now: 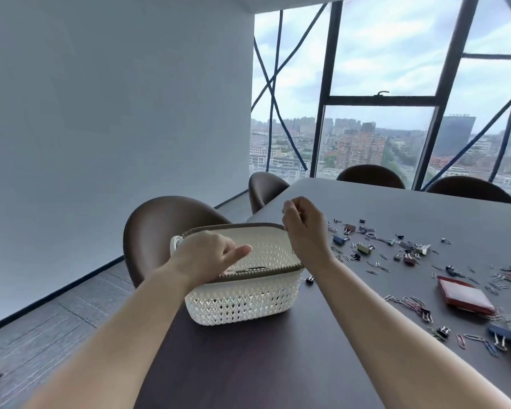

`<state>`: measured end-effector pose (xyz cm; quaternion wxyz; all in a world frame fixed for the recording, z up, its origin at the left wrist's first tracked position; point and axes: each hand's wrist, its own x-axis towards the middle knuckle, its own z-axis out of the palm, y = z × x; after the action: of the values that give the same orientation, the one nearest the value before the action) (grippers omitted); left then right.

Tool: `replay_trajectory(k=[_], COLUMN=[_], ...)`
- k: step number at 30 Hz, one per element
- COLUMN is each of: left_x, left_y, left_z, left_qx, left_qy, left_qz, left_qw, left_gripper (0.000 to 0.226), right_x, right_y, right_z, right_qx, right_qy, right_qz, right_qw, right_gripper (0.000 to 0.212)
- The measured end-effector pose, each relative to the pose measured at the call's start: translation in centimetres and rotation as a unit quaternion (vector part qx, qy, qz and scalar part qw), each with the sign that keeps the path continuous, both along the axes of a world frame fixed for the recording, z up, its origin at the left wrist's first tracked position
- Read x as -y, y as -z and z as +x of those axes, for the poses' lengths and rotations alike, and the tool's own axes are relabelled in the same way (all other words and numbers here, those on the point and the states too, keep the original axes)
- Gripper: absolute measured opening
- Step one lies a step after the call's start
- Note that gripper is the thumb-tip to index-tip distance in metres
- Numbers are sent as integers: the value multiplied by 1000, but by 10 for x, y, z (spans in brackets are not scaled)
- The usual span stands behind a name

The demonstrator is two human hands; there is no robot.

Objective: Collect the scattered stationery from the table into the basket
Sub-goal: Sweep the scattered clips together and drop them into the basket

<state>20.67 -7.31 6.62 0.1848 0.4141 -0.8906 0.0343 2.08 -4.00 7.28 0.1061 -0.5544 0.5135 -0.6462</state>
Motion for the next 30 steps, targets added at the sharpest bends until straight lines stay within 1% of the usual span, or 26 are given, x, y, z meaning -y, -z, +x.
replay_trajectory(k=[3,5,7,9,11,14,16,20,22,25,28,30], left_x=[-8,-4,0,2,1,-1,-3,-3,-2,-10,-33,-53], left_y=[20,34,44,48,49,52,53,53,52,43,31,29], left_z=[13,18,23,29,31,30,29,29,29,27,4,-23], left_qx=[10,-50,-113,-140,-155,-173,-182,-178,-166,-151,-146,-146], left_qy=[19,45,69,74,70,65,58,49,45,26,60,109], left_qz=[-28,-95,-176,-201,-224,-240,-238,-219,-213,-230,-273,-274], left_qw=[999,993,976,967,960,953,953,958,962,961,949,945], left_gripper=[70,70,64,65,59,48,46,48,48,40,32,31], right_x=[14,22,23,15,5,-4,-3,-9,-19,-42,-72,-96], right_y=[-7,-10,-6,-2,0,2,5,10,10,10,19,33], right_z=[10,17,21,21,18,18,17,12,9,-3,-30,-57], right_qx=[-40,-91,-161,-230,-254,-297,-316,-358,-360,-342,-352,-364], right_qy=[-23,-41,-56,-61,-66,-57,-12,43,59,72,106,145], right_qz=[13,49,118,190,216,224,222,187,160,110,103,137], right_qw=[999,994,978,953,940,927,922,914,917,930,924,910], right_gripper=[28,29,24,20,20,17,17,37,42,37,34,35])
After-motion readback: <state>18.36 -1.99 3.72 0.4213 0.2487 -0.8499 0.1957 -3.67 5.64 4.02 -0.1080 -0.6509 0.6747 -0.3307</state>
